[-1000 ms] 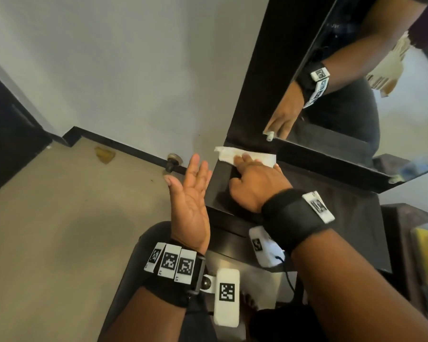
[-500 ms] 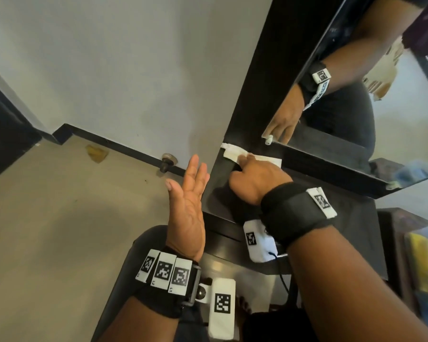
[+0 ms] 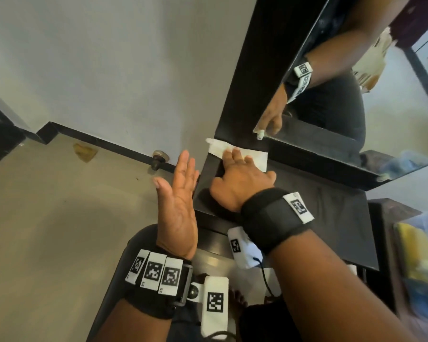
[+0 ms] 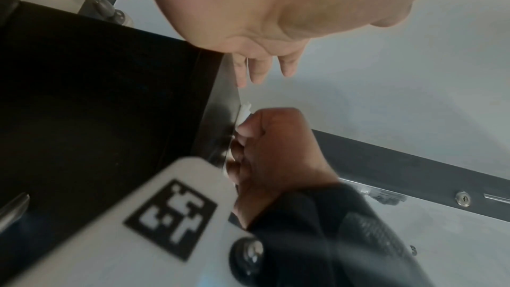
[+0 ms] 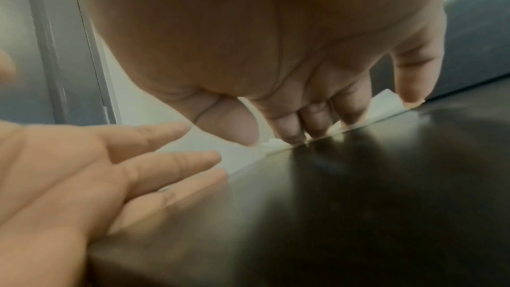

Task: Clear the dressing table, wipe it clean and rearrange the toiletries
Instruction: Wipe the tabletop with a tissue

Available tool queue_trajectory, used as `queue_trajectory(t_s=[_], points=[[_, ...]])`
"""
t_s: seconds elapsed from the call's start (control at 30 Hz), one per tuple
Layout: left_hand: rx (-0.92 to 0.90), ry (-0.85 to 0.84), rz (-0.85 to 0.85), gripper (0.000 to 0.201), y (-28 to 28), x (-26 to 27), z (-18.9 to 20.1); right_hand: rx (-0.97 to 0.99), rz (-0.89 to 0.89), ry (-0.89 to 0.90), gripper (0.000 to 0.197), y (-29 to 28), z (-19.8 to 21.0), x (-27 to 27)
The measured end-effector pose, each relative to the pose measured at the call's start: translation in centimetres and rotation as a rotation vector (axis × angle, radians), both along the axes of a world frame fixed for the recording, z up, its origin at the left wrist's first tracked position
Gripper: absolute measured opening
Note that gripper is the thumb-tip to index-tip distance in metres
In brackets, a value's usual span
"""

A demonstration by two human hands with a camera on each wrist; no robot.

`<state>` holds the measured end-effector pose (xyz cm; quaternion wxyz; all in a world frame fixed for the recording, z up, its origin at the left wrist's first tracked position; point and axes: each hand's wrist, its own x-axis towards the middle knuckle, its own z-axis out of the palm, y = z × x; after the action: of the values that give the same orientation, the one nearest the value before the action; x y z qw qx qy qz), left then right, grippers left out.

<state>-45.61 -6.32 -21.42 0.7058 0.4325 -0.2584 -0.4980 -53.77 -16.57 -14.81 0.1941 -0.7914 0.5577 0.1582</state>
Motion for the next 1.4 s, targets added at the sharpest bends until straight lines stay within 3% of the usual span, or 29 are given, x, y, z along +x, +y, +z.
queue_trajectory(t_s=[0.23, 0.37, 0.53, 0.67, 0.83, 0.93, 1.03, 1.1, 1.23, 1.33, 1.4], points=[[-0.032, 0.064, -0.045, 0.122, 0.0, 0.1, 0.0, 0.022, 0.25, -0.04, 0.088, 7.7, 0.8, -2.0], [-0.058, 0.02, -0.014, 0.107, -0.1, -0.2, -0.5, 0.038, 0.283, -0.081, 0.088, 10.0, 0.7, -4.8], [-0.052, -0.053, 0.015, 0.094, -0.4, -0.1, -1.8, 0.027, 0.141, -0.055, 0.08, 9.6, 0.3, -10.8], [-0.023, -0.137, 0.027, 0.091, -0.3, -0.3, -2.3, -0.005, -0.08, -0.075, 0.077, 9.6, 0.5, -16.8], [0.04, -0.271, 0.154, 0.078, 0.4, -2.2, -1.0, -0.156, -0.349, -0.02, 0.053, 9.1, 0.1, -23.4], [0.068, -0.448, 0.26, 0.068, 1.1, -4.5, 0.0, -0.294, -0.379, -0.006, 0.039, 8.1, -0.8, -25.1], [0.102, -0.512, 0.336, 0.082, 1.5, -6.2, 0.6, -0.366, -0.334, -0.027, 0.031, 7.6, -1.1, -25.7], [0.146, -0.6, 0.384, 0.07, 1.7, -7.2, 1.0, -0.376, -0.293, -0.072, 0.028, 7.6, -1.3, -26.3], [0.163, -0.74, 0.389, 0.056, 2.4, -8.9, 2.0, -0.374, -0.273, -0.283, 0.022, 8.0, -1.7, -28.3], [0.165, -0.832, 0.362, 0.054, 2.8, -10.2, 2.6, -0.341, -0.439, -0.757, 0.026, 8.8, -0.8, -30.6], [0.17, -0.884, 0.338, 0.054, 2.8, -11.0, 2.9, -0.216, -0.583, -1.126, 0.028, 9.6, 0.1, -32.2]])
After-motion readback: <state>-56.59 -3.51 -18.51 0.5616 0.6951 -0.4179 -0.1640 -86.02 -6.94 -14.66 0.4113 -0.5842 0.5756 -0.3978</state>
